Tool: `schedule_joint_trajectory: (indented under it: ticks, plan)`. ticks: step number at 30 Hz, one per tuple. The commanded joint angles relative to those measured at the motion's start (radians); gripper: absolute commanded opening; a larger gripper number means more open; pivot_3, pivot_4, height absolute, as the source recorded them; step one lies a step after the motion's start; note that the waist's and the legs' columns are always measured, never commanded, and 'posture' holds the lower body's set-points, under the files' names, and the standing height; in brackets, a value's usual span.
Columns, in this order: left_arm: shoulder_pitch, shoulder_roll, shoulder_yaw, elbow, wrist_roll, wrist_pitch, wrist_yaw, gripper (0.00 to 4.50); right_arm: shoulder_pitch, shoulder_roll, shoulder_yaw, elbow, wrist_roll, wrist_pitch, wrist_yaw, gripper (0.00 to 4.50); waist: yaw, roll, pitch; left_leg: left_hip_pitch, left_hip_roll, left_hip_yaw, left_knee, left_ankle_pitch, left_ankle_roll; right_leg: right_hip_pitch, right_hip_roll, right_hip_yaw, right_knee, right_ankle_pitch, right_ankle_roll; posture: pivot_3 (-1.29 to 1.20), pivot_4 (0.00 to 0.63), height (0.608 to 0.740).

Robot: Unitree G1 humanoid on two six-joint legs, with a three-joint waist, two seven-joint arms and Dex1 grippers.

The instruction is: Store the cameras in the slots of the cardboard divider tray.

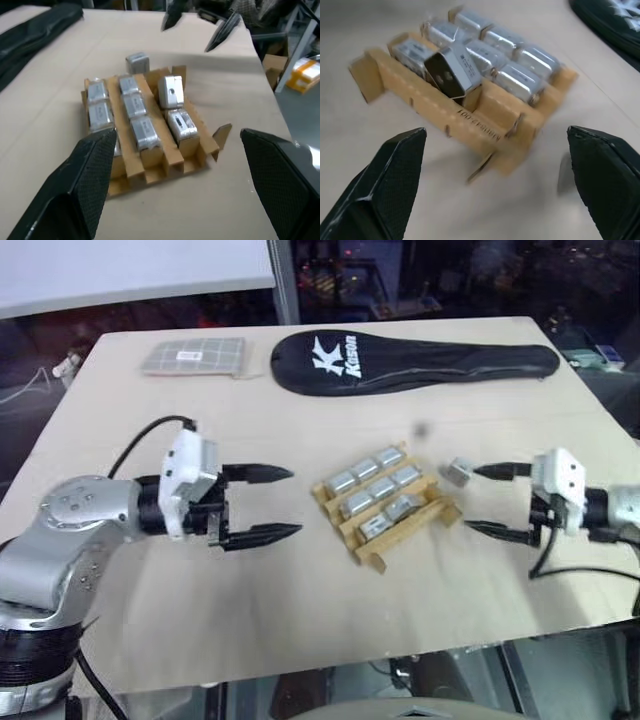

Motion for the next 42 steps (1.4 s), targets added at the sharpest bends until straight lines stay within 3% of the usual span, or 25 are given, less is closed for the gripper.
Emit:
schedule_joint_trajectory:
  ticks: [1, 5, 14, 17, 23, 29, 36, 42]
  plan:
    - [0.016, 0.050, 0.095, -0.039, -0.052, 0.006, -0.040, 4.10, -0.144, 0.032, 0.110, 0.043, -0.083, -0.074, 0.092, 4.50, -0.002, 0.000, 0.000, 0.000, 0.000, 0.000, 0.000, 0.000, 0.000, 0.000, 0.000, 0.000, 0.000, 0.000, 0.000, 0.00, 0.150, 0.740]
    - [0.099, 0.082, 0.132, -0.047, 0.022, -0.049, -0.061, 4.10, -0.260, 0.111, 0.232, 0.075, -0.147, -0.115, 0.160, 4.50, -0.003, 0.000, 0.000, 0.000, 0.000, 0.001, -0.001, 0.000, 0.000, 0.000, 0.000, 0.000, 0.000, 0.000, 0.000, 0.00, 0.150, 0.740]
    - [0.151, 0.093, 0.173, -0.057, 0.057, -0.080, -0.061, 4.10, -0.374, 0.205, 0.300, 0.169, -0.220, -0.163, 0.193, 4.50, 0.006, 0.000, 0.001, 0.000, 0.000, 0.001, 0.000, 0.000, 0.000, 0.000, -0.001, 0.000, 0.001, 0.000, 0.000, 0.00, 0.150, 0.740]
    - [0.156, 0.084, 0.164, -0.066, 0.057, -0.082, -0.048, 4.21, -0.384, 0.211, 0.303, 0.186, -0.233, -0.183, 0.204, 3.74, 0.004, 0.001, 0.001, 0.000, 0.000, 0.001, 0.000, 0.000, 0.000, 0.000, -0.001, -0.001, 0.001, 0.000, -0.001, 0.00, 0.150, 0.740]
    - [0.168, 0.082, 0.156, -0.053, 0.079, -0.096, -0.041, 4.21, -0.376, 0.209, 0.298, 0.174, -0.234, -0.187, 0.228, 0.73, 0.000, 0.001, 0.001, 0.000, 0.000, 0.001, 0.000, 0.000, 0.000, 0.000, -0.001, -0.001, 0.001, 0.001, -0.001, 0.00, 0.150, 0.740]
    - [0.158, 0.081, 0.136, -0.025, 0.089, -0.111, -0.045, 4.21, -0.390, 0.263, 0.237, 0.205, -0.115, -0.159, 0.249, 0.67, -0.002, 0.001, 0.001, 0.000, 0.000, 0.001, 0.000, 0.000, 0.000, 0.000, -0.001, -0.001, 0.001, 0.001, -0.001, 0.00, 0.150, 0.740]
    - [0.128, 0.084, 0.112, -0.018, 0.086, -0.103, -0.039, 4.21, -0.428, 0.336, 0.176, 0.419, -0.023, -0.221, 0.346, 0.67, 0.000, 0.001, 0.001, 0.000, 0.000, 0.001, 0.000, 0.000, 0.000, 0.000, -0.001, 0.000, 0.001, 0.003, -0.004, 0.00, 0.150, 0.740]
    - [0.141, 0.099, 0.140, -0.025, 0.079, -0.089, -0.049, 4.21, -0.506, 0.271, 0.321, 0.549, 0.087, -0.282, 0.410, 0.67, -0.004, 0.003, 0.002, 0.000, 0.000, 0.002, 0.000, 0.000, 0.000, 0.000, -0.001, 0.000, 0.001, 0.003, -0.004, 0.00, 0.150, 0.740]
